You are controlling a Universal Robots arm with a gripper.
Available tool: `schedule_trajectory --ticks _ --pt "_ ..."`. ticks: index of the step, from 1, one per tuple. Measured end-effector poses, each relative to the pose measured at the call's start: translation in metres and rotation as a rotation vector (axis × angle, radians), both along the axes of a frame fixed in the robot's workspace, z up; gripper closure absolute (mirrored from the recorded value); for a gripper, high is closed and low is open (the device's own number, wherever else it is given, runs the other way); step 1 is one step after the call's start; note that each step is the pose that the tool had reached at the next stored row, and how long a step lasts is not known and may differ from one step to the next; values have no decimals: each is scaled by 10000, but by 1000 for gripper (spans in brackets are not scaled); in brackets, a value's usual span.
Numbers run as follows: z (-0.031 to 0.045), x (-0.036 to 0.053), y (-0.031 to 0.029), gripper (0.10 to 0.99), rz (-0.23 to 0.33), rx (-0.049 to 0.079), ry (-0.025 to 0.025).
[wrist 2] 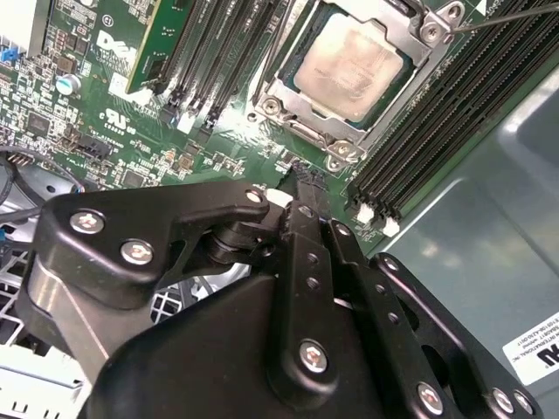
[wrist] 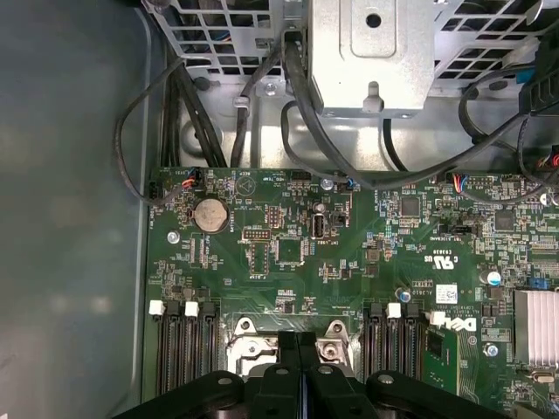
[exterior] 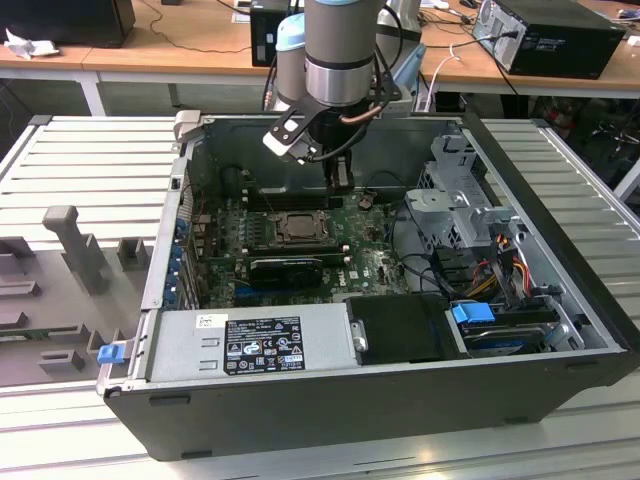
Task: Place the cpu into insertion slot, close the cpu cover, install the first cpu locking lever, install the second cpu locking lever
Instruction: 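Close the cpu cover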
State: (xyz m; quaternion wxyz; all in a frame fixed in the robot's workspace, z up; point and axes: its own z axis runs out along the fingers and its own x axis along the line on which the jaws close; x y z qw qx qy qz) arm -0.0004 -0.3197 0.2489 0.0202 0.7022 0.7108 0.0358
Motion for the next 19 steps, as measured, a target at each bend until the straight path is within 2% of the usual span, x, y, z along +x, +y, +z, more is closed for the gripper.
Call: schedule_trajectory --ticks 16,19 --pt "0 -56 0 980 1 0 0" --pt "0 -89 0 980 0 0 0"
